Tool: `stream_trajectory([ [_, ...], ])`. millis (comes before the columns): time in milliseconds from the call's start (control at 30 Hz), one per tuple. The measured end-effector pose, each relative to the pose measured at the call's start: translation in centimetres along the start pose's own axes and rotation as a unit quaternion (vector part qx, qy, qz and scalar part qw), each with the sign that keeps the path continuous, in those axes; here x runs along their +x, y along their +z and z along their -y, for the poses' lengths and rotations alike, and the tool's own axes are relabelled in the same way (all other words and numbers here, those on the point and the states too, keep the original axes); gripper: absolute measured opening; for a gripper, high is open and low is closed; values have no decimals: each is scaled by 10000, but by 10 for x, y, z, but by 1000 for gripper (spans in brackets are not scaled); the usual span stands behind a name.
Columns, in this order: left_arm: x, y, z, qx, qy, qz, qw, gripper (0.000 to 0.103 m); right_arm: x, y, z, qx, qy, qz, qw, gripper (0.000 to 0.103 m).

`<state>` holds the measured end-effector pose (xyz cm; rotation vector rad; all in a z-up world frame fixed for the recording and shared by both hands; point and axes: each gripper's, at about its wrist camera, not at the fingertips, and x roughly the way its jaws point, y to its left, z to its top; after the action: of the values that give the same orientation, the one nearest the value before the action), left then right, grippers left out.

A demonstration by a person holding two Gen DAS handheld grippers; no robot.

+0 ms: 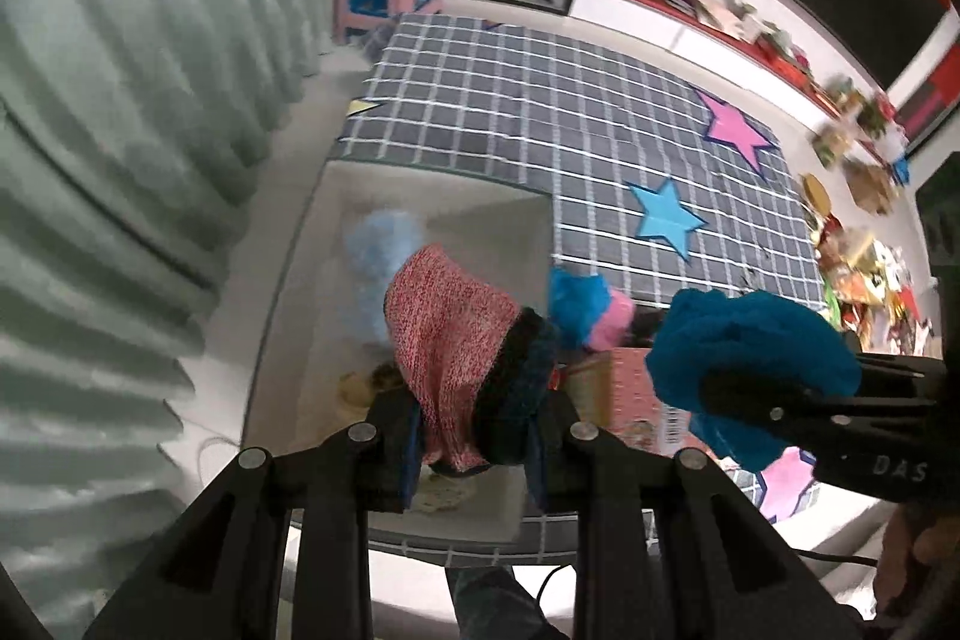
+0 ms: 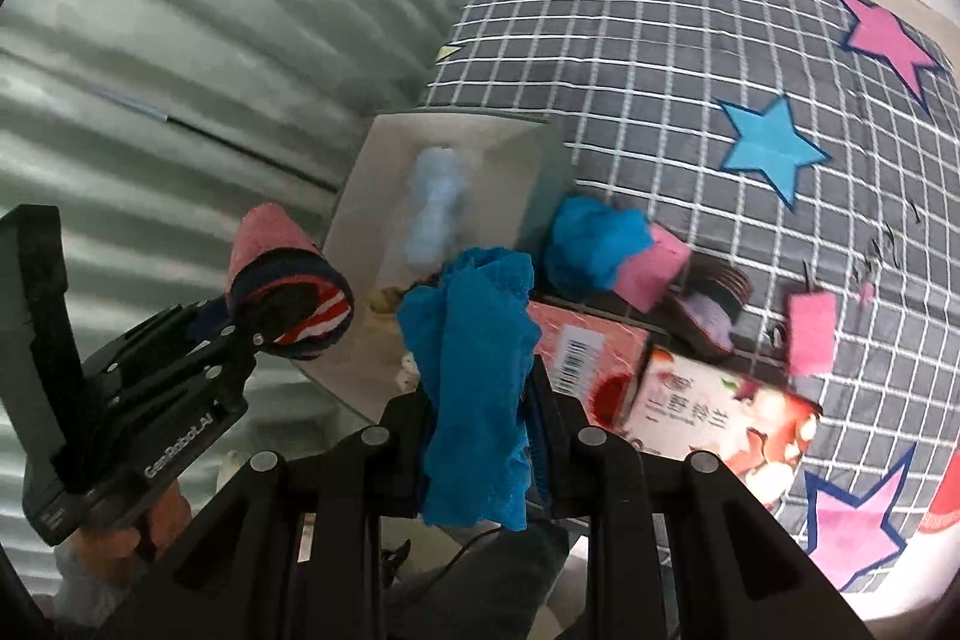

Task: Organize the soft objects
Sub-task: 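Carry the pink knit hat and blue cloth with both tools over the white box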

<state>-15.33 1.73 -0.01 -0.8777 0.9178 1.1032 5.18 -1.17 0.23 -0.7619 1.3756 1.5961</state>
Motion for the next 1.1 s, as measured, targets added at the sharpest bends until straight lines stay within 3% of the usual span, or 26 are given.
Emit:
stream_trajectory([
  [467,27,9,-46,-459,260,-244,9983,29,33,41,-38,-406,-17,-196,9990,27],
  [800,69,22,-60,-733,385,-592,9948,29,68,73,-49,-510,-118,-351,9980,27],
  [1100,92,34,-63,-767,448,-674,9938,29,93,89,-47,-480,-229,-494,9974,27],
])
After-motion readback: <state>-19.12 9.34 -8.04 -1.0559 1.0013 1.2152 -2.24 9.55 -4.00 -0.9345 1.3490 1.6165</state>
